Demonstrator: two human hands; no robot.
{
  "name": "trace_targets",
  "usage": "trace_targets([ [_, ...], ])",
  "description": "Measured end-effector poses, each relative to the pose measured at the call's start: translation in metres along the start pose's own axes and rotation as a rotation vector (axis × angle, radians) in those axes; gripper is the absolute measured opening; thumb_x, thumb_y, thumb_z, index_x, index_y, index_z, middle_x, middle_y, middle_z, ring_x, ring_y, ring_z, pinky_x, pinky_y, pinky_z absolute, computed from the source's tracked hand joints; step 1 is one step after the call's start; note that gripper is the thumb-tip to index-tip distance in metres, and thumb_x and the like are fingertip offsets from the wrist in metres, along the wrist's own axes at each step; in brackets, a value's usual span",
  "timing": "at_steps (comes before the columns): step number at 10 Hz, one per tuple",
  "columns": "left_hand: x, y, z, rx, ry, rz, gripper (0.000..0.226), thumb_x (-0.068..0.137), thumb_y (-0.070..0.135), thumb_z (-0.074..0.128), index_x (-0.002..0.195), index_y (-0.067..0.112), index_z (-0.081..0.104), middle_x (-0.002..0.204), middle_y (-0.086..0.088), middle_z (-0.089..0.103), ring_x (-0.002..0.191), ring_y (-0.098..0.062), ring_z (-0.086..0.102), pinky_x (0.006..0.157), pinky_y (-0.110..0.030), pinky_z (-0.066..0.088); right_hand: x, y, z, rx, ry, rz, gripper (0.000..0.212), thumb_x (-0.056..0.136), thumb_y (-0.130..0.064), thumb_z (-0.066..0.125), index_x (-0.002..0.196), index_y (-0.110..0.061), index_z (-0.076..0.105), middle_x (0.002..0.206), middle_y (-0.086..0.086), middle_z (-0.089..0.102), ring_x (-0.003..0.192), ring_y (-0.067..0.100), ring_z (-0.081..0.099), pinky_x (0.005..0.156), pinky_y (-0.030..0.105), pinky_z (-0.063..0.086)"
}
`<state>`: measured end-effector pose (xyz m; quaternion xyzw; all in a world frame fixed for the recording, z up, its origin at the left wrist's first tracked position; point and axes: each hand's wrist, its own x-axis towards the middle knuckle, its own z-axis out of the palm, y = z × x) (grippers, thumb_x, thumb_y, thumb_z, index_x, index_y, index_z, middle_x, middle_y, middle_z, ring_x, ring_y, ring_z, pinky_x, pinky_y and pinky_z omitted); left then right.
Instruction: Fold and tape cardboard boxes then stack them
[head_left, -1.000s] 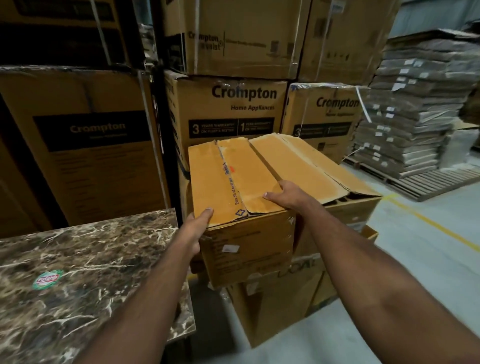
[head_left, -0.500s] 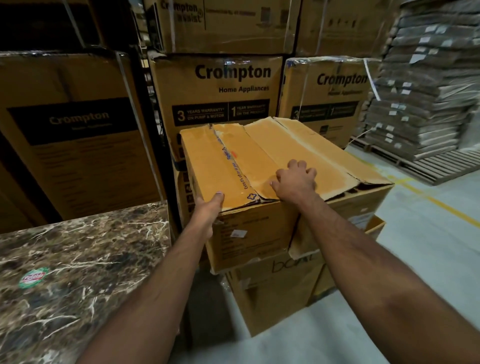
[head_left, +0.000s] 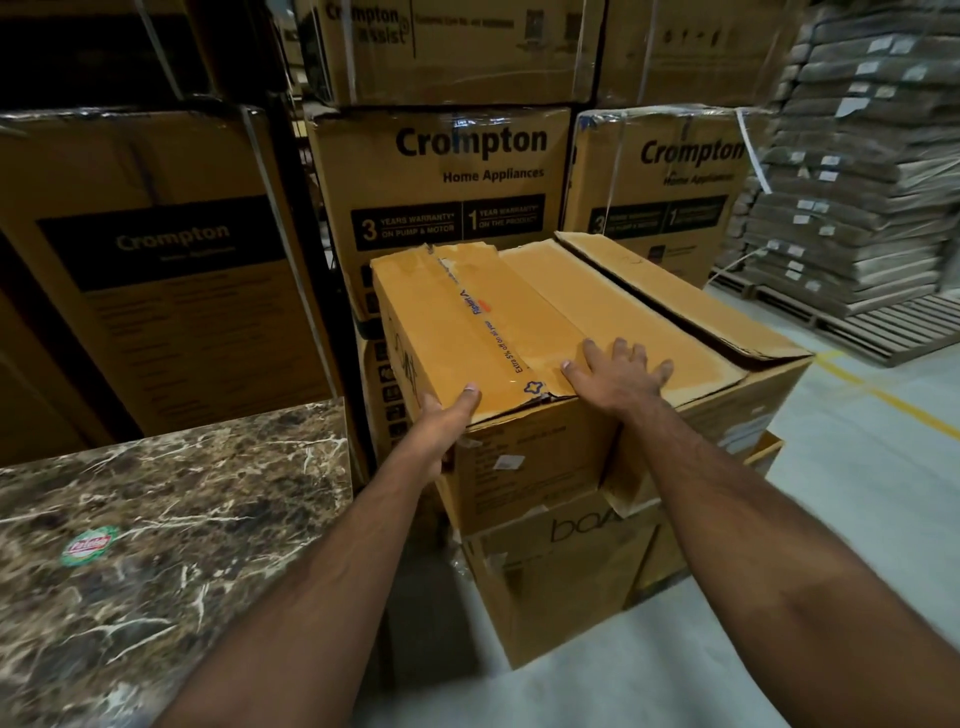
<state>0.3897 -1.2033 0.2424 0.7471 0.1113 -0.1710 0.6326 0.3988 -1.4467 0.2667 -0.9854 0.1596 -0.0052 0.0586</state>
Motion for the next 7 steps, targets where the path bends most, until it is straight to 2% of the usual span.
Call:
trace_targets([
  [1, -0.009, -0.007, -0.011, -0.012, -0.016, 0.015, 0.100, 0.088, 0.069, 0.056, 0.160, 0.031, -0.003, 0.166, -0.006, 0.016, 0.149, -0.036, 0.021, 0.119, -0.057, 0.019, -0.011, -0.003, 0.002, 0.004, 0.018, -0.022, 0.078, 0.095, -0.075, 0.016, 0.160, -0.032, 0.014, 0.168, 0.015, 0.010, 0.154, 0.037, 0.009, 0.117, 0.071, 0.004],
  [2, -0.018, -0.003, -0.015, -0.042, 0.015, 0.105, 0.087, 0.094, 0.063, 0.052, 0.160, 0.024, 0.012, 0.161, -0.006, 0.030, 0.144, -0.033, 0.032, 0.117, -0.049, 0.027, -0.021, 0.001, 0.002, 0.043, 0.094, -0.021, 0.078, 0.097, -0.073, 0.018, 0.160, -0.027, 0.016, 0.167, 0.016, 0.014, 0.153, 0.035, 0.015, 0.118, 0.069, 0.007],
  [4, -0.033, 0.006, -0.017, 0.013, 0.041, 0.114, 0.090, 0.096, 0.063, 0.049, 0.161, 0.017, 0.006, 0.166, -0.008, 0.017, 0.150, -0.033, 0.021, 0.119, -0.050, 0.023, -0.041, -0.012, -0.001, 0.124, 0.275, -0.103, 0.071, 0.101, -0.066, 0.024, 0.157, -0.022, 0.027, 0.163, 0.016, 0.024, 0.151, 0.033, 0.020, 0.117, 0.070, 0.012],
  [6, -0.057, 0.003, -0.022, 0.047, 0.023, 0.159, 0.079, 0.099, 0.055, 0.049, 0.159, 0.015, 0.016, 0.161, -0.005, 0.030, 0.145, -0.030, 0.032, 0.113, -0.043, 0.031, -0.058, -0.042, -0.012, 0.198, 0.420, -0.228, 0.066, 0.102, -0.060, 0.032, 0.154, -0.019, 0.035, 0.160, 0.016, 0.031, 0.149, 0.032, 0.025, 0.116, 0.067, 0.013],
  [7, -0.075, -0.001, -0.033, 0.083, 0.068, 0.179, 0.076, 0.101, 0.051, 0.050, 0.159, 0.014, 0.017, 0.160, -0.007, 0.031, 0.144, -0.030, 0.035, 0.110, -0.039, 0.035, -0.067, -0.062, -0.011, 0.237, 0.457, -0.288, 0.064, 0.102, -0.058, 0.036, 0.151, -0.017, 0.040, 0.156, 0.018, 0.036, 0.146, 0.033, 0.030, 0.115, 0.067, 0.015],
])
